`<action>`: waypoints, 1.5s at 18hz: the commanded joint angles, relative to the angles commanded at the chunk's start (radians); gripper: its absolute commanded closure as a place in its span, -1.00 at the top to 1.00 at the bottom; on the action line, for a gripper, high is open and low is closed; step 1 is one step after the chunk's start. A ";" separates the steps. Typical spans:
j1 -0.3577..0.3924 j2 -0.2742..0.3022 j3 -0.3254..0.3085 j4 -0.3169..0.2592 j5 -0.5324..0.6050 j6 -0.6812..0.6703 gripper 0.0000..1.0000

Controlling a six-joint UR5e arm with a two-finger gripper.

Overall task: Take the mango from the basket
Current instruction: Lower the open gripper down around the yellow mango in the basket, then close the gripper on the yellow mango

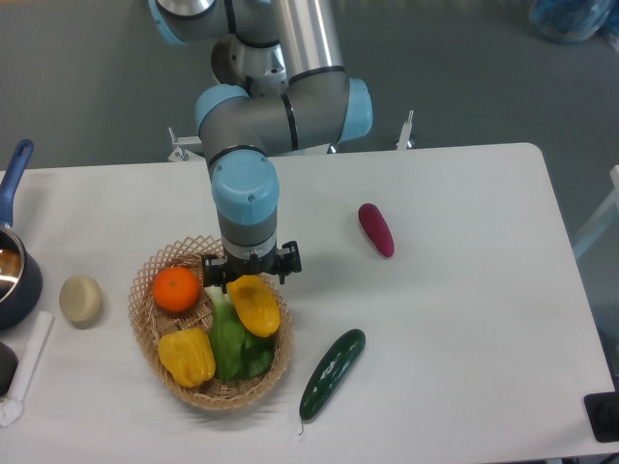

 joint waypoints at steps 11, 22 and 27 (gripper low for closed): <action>-0.025 -0.026 0.000 0.000 0.002 0.002 1.00; -0.026 -0.028 0.002 0.000 0.005 0.002 1.00; -0.026 -0.028 0.002 -0.002 0.015 0.002 1.00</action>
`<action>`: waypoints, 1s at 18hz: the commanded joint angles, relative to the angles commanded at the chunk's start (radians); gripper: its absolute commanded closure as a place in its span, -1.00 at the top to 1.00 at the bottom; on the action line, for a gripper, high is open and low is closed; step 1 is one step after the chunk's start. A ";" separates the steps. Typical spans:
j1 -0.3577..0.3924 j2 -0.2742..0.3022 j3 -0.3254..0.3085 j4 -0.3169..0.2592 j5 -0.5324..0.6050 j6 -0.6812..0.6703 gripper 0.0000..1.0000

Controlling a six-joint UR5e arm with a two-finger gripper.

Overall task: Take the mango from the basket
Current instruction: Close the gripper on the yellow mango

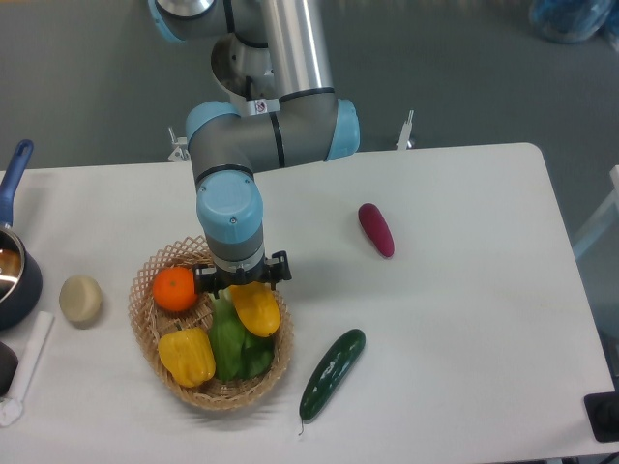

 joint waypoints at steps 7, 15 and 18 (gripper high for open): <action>-0.009 -0.015 0.005 0.002 0.034 0.002 1.00; -0.020 -0.009 0.012 -0.003 0.037 0.003 0.80; -0.021 -0.011 0.012 0.000 0.044 0.002 0.76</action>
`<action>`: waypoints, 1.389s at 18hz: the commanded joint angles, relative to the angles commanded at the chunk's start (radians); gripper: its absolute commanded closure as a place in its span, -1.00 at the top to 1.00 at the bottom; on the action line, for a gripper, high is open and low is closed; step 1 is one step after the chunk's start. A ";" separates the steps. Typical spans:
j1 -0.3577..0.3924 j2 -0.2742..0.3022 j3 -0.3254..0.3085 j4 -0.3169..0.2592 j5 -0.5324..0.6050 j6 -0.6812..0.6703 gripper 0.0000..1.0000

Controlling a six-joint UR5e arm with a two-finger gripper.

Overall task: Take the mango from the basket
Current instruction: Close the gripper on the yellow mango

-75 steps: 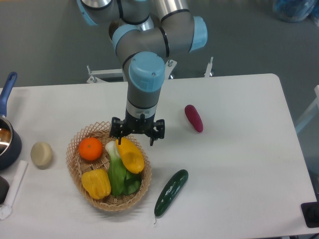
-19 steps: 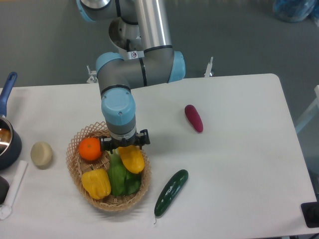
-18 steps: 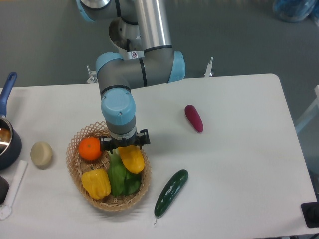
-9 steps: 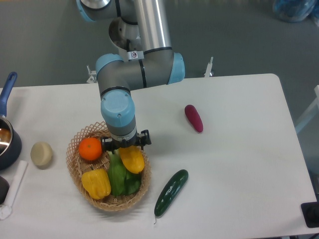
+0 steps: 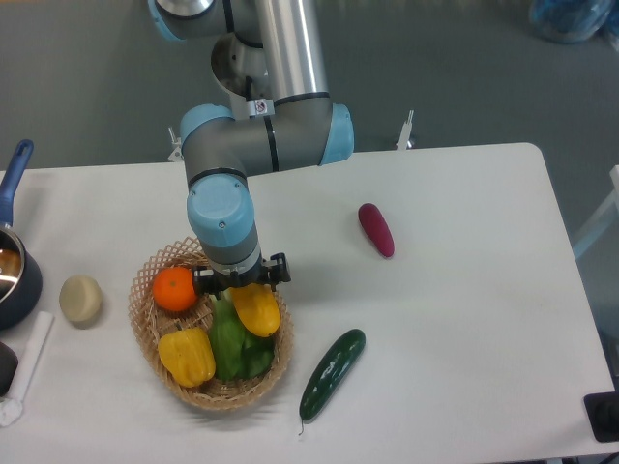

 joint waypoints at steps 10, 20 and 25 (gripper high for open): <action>-0.003 0.002 0.006 -0.002 0.023 0.000 0.71; -0.003 -0.006 0.015 0.000 0.028 0.000 0.76; -0.003 -0.020 0.028 0.003 0.029 -0.002 0.75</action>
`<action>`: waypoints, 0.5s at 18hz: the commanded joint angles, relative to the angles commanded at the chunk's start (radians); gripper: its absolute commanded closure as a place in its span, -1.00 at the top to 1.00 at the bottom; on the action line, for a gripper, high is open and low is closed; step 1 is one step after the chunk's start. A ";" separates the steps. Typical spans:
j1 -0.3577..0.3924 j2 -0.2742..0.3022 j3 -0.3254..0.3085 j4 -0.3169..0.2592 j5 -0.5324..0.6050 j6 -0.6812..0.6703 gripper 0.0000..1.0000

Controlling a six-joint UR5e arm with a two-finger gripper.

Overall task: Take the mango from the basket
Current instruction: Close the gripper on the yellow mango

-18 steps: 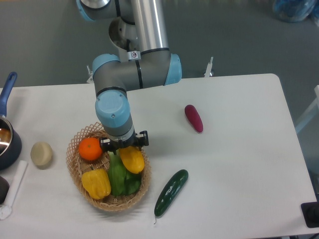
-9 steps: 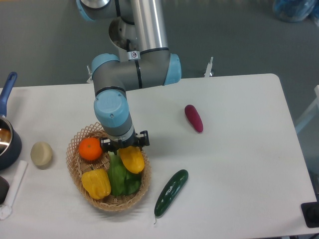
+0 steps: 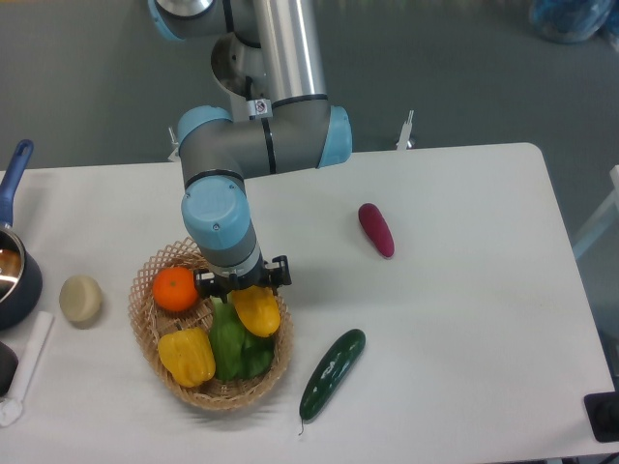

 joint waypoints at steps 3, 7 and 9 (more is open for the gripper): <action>0.000 0.001 -0.002 -0.002 0.000 0.002 0.70; -0.002 0.008 0.000 -0.002 0.000 0.002 0.35; 0.000 0.011 0.000 -0.003 0.000 0.002 0.17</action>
